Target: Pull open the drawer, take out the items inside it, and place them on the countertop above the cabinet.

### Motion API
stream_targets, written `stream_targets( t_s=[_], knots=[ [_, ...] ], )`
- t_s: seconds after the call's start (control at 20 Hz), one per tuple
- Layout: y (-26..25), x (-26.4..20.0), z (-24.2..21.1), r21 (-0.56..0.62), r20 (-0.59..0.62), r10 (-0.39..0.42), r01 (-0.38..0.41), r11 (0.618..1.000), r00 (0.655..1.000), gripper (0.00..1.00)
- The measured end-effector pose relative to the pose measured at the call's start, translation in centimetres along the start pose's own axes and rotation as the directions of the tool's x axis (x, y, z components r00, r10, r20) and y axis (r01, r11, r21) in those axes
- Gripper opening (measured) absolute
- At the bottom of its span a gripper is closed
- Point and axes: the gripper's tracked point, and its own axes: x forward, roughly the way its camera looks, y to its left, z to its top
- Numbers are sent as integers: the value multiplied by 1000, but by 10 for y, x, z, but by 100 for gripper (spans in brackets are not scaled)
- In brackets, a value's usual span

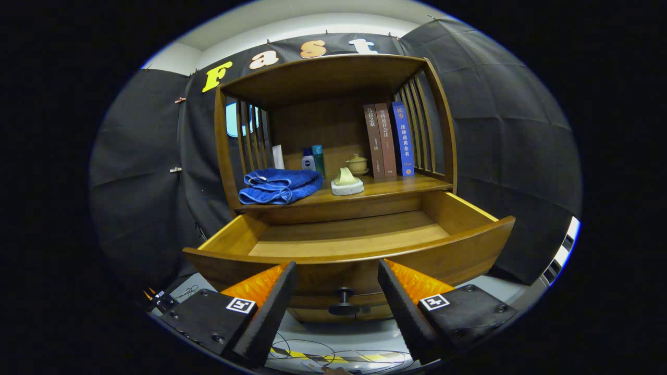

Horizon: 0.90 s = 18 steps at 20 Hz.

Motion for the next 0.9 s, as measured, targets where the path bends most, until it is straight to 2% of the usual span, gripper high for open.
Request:
stream_targets(
  t_s=[0.5,0.9],
  knots=[
    [-9,26,-29,32,-54,-24,26,999,998,99],
    [-12,31,-25,28,-20,-34,35,999,999,97]
  ],
)
